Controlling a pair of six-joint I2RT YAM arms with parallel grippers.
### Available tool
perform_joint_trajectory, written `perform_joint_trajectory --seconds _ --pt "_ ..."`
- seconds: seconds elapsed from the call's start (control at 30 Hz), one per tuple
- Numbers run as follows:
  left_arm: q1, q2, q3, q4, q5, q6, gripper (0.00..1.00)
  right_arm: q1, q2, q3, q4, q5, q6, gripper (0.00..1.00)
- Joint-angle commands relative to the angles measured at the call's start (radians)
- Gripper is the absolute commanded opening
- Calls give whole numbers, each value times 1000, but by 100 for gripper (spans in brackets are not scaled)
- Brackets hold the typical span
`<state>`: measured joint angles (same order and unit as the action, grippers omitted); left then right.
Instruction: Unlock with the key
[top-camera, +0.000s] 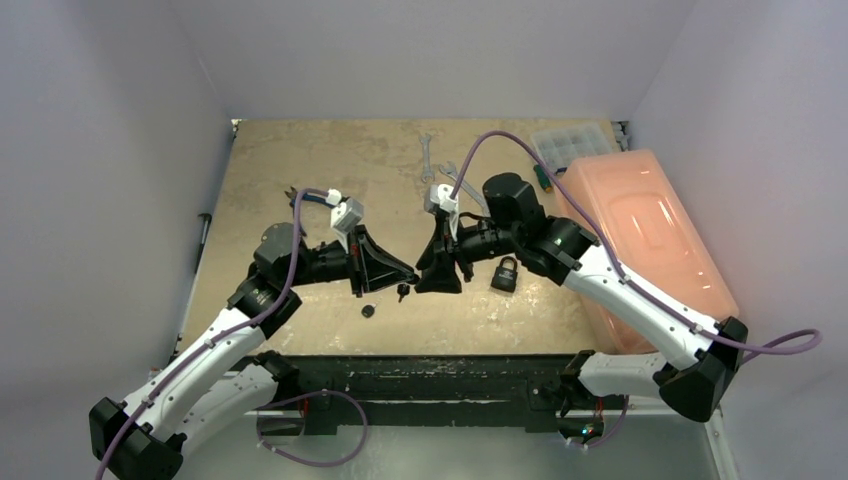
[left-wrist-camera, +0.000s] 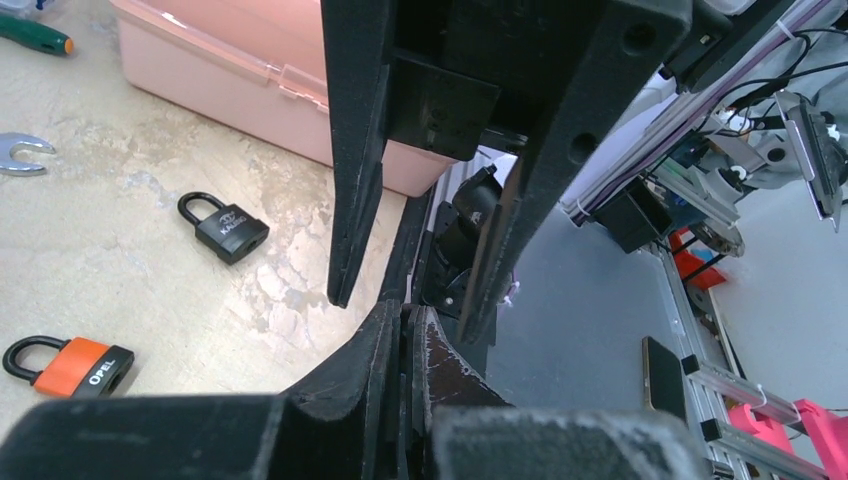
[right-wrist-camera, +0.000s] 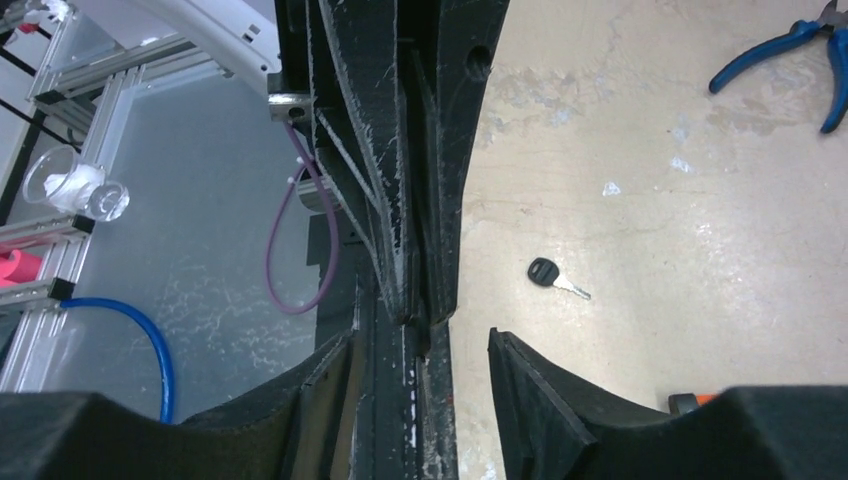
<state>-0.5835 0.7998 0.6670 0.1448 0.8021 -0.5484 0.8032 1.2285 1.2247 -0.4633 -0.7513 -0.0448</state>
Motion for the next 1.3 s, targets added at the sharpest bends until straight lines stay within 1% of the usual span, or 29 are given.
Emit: perform_joint_trajectory --seconds 0.0,0.17,0.23,0.3,0.43,0.63,0.83,1.03,1.1,1.13,1.17,1.2,1.27 --pt "-1 -6 28 54 -15 -11 0 -13 -51 -23 17 14 -7 58" --pt "-1 -5 49 43 -21 -5 0 -32 -83 -42 -10 21 -21 58" --pt "-2 -2 55 43 -22 -2 0 -33 -91 -49 -4 18 -18 55" --pt "-1 -1 55 52 -21 -6 0 -33 -88 -50 0 10 -14 49" --pt "-1 -3 53 62 -25 -14 0 -34 -77 -42 -6 -5 -18 32" --pt "-2 -7 32 92 -26 -32 0 -33 -60 -34 -3 -18 -21 20" --pt "-2 -13 25 104 -27 -36 0 -33 -52 -36 3 -26 -25 0" --pt "-1 -17 34 73 -11 -15 1 -33 -67 -40 2 -36 -29 0" --pt "-1 -18 57 8 -22 21 29 -33 -69 -38 -5 -34 -26 0" --pt "-1 -21 65 -25 -28 40 40 -33 -68 -37 -9 -33 -26 0" --pt "-1 -24 70 -39 -35 49 48 -33 -66 -36 -12 -33 -26 0" --pt "-2 -26 72 -49 -41 53 53 -34 -65 -36 -13 -30 -26 0" --pt "-1 -25 77 -62 -45 61 56 -34 -58 -33 -19 -23 -21 0"
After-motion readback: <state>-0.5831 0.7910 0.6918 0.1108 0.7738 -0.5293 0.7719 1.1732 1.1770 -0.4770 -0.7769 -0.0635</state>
